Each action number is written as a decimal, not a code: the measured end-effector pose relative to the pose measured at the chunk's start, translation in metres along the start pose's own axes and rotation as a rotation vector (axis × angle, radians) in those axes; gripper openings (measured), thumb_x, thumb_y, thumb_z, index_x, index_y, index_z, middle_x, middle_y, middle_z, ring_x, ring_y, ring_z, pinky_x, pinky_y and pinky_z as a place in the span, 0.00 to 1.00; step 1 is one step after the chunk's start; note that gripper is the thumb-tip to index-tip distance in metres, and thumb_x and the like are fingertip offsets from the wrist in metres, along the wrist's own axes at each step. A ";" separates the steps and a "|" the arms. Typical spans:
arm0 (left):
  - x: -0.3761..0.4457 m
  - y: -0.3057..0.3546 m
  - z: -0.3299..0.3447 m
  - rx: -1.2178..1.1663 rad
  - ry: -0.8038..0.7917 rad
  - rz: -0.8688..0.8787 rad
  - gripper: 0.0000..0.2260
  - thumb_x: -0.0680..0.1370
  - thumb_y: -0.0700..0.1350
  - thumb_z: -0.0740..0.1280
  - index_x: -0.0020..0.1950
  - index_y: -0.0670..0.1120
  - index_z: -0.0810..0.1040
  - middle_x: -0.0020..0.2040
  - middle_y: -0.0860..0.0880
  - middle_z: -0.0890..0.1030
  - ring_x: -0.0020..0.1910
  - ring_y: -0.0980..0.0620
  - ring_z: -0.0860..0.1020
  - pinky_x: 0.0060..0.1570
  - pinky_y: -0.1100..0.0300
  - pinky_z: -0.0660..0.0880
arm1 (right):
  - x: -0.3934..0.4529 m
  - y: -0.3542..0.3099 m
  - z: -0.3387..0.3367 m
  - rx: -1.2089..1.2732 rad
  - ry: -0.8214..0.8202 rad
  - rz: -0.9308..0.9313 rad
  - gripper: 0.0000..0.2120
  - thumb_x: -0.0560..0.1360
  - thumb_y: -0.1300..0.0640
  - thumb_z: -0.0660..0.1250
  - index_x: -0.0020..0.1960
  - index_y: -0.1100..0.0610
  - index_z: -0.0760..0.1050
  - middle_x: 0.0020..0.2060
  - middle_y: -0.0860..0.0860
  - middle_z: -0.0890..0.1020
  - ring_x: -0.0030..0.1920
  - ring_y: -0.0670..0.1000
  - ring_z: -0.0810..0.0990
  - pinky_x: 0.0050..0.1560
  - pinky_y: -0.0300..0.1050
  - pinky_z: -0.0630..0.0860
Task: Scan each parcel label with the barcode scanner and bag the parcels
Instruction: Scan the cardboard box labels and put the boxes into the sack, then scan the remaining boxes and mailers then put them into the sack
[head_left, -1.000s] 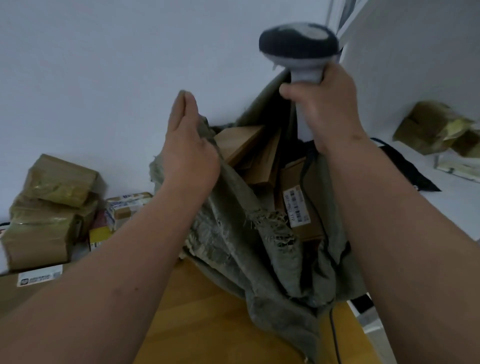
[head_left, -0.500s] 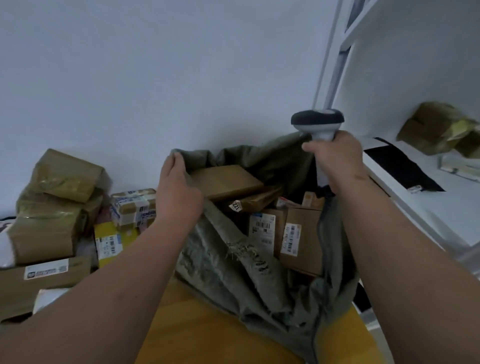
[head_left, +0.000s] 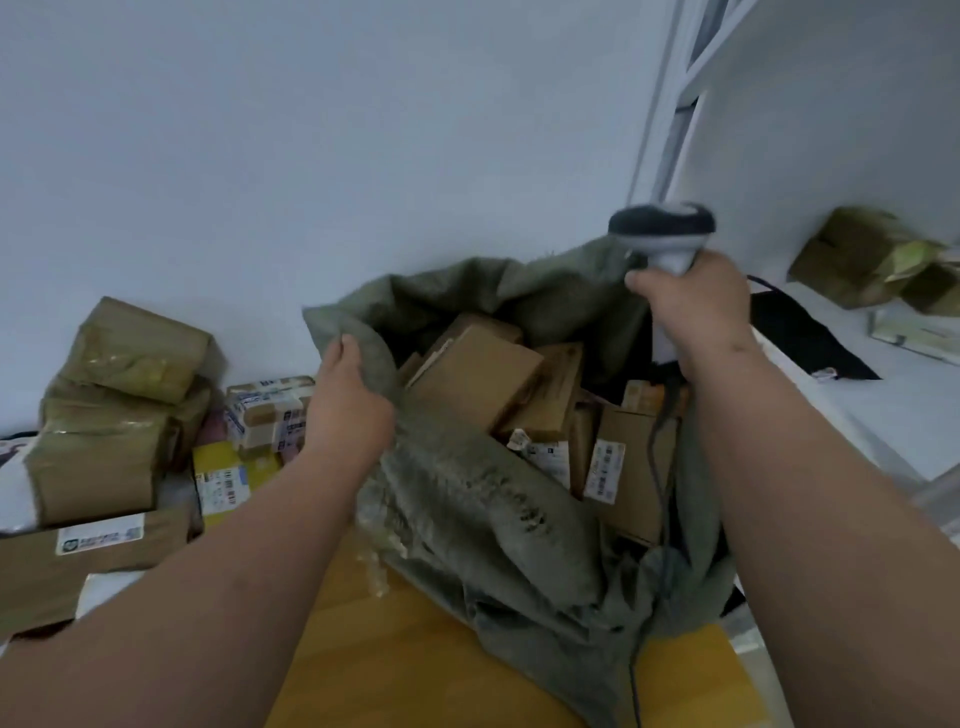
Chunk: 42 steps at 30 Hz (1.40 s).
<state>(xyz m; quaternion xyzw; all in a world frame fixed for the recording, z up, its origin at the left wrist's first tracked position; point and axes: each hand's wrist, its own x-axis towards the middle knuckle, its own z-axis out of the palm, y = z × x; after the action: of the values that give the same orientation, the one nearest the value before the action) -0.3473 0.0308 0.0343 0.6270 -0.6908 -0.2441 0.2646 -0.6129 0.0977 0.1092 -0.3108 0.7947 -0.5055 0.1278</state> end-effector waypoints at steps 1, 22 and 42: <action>-0.004 -0.008 0.004 0.002 -0.015 -0.029 0.34 0.77 0.31 0.59 0.80 0.44 0.51 0.80 0.50 0.51 0.77 0.47 0.56 0.70 0.58 0.59 | -0.003 0.007 0.004 -0.036 -0.038 0.029 0.13 0.73 0.54 0.73 0.54 0.58 0.77 0.45 0.52 0.79 0.44 0.52 0.78 0.45 0.46 0.73; -0.047 -0.050 -0.010 0.187 0.009 -0.069 0.28 0.75 0.34 0.65 0.73 0.51 0.67 0.72 0.46 0.57 0.60 0.43 0.73 0.55 0.54 0.74 | -0.097 0.019 0.046 -0.051 -0.336 0.033 0.10 0.67 0.52 0.71 0.45 0.55 0.77 0.45 0.56 0.83 0.45 0.57 0.83 0.50 0.61 0.82; -0.082 -0.152 -0.087 0.175 -0.017 -0.187 0.24 0.77 0.44 0.63 0.74 0.52 0.66 0.73 0.48 0.64 0.64 0.43 0.72 0.60 0.44 0.73 | -0.240 -0.014 0.135 -0.001 -0.629 0.083 0.07 0.73 0.59 0.70 0.48 0.61 0.78 0.44 0.63 0.84 0.46 0.63 0.84 0.50 0.60 0.81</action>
<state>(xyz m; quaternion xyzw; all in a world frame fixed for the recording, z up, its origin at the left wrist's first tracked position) -0.1704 0.0978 -0.0077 0.7074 -0.6502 -0.2115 0.1792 -0.3521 0.1459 0.0334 -0.4192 0.7284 -0.3788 0.3876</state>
